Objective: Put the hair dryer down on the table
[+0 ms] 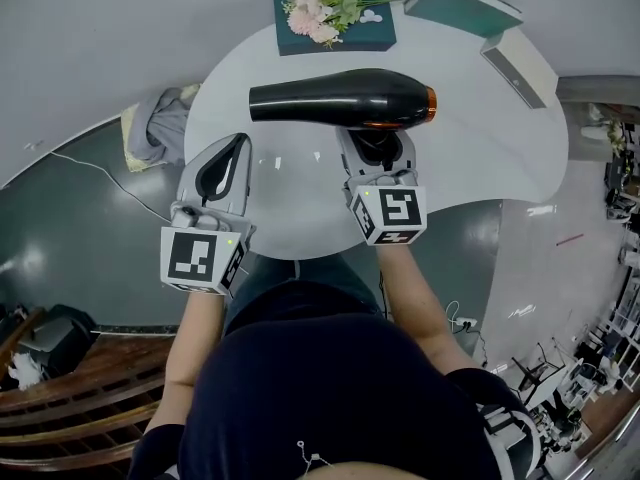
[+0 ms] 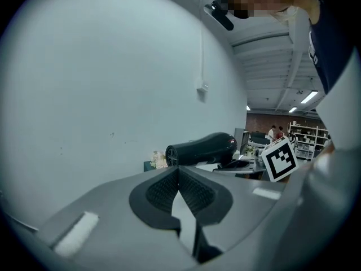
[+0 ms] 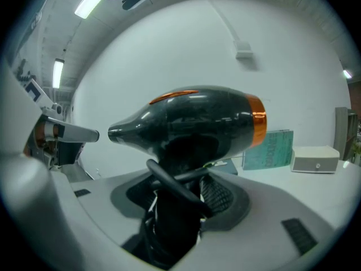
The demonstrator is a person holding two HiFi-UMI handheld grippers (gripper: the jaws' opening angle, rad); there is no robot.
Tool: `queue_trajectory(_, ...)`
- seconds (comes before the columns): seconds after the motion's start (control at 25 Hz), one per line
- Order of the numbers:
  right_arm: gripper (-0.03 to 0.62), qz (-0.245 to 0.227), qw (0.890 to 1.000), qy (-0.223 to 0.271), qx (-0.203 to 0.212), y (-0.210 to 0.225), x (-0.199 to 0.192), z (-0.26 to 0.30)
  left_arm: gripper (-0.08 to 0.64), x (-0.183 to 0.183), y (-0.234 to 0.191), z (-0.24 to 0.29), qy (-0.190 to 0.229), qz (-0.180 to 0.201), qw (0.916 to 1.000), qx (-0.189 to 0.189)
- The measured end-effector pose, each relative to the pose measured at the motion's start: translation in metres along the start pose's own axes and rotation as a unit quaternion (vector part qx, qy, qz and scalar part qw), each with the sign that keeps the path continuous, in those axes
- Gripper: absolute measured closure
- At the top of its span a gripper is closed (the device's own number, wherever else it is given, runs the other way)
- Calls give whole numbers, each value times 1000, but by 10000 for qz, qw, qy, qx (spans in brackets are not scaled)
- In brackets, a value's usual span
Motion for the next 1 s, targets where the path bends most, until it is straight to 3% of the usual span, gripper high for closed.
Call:
queue_trajectory(0.52, 354, 89, 9977, -667, 33, 10, -32, 47, 550, -10, -8, 21, -52, -35, 9999, -130)
queue_trajectory(1.0, 354, 357, 9860, -1626, 30, 14, -47, 83, 550, -16, -18, 26, -183, -124, 9997, -101)
Point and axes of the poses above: the fingertips, and each gripper's own axes: z forward along the fingers, y to its right, x out of its top, the point moved 10 cm from there along -z, backward along the fingers, and after that the axes turned 5 degrees about z, right-handed, at the moved point
